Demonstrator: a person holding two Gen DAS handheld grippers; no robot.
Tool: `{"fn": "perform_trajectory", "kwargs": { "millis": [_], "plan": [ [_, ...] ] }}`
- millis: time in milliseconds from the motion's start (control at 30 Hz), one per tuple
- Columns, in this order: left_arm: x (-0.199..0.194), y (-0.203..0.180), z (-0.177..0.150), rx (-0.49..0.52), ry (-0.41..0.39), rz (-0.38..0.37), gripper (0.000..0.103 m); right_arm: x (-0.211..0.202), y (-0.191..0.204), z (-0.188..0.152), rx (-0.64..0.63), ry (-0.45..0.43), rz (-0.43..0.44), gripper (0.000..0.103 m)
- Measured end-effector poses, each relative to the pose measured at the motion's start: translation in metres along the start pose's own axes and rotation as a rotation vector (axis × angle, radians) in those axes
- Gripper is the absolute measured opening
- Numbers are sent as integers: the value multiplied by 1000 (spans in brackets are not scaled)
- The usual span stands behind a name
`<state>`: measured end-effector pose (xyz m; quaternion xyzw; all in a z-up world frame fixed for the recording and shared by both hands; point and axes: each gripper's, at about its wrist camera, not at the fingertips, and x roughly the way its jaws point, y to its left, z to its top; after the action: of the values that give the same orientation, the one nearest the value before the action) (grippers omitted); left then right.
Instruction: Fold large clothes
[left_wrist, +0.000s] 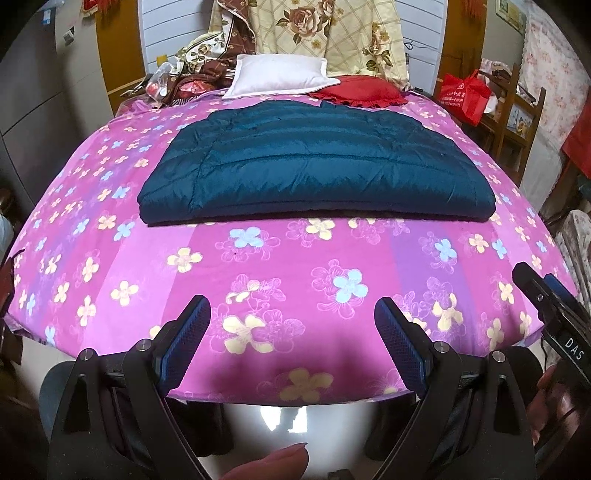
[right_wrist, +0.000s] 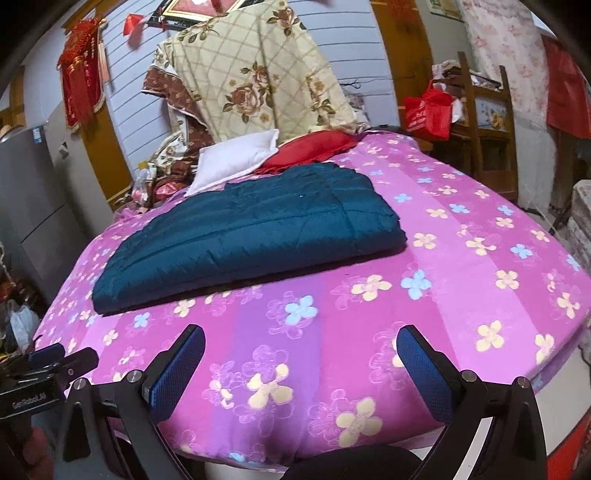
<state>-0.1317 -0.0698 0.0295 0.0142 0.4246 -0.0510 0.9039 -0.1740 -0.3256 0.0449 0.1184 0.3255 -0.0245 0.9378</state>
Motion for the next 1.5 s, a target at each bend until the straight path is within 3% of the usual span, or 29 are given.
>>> {"fn": "perform_trajectory", "kwargs": {
  "millis": [1500],
  "plan": [
    [4,10,-2,-94,2,48,90,1,9,-1,-38,3,4,103]
  ]
}}
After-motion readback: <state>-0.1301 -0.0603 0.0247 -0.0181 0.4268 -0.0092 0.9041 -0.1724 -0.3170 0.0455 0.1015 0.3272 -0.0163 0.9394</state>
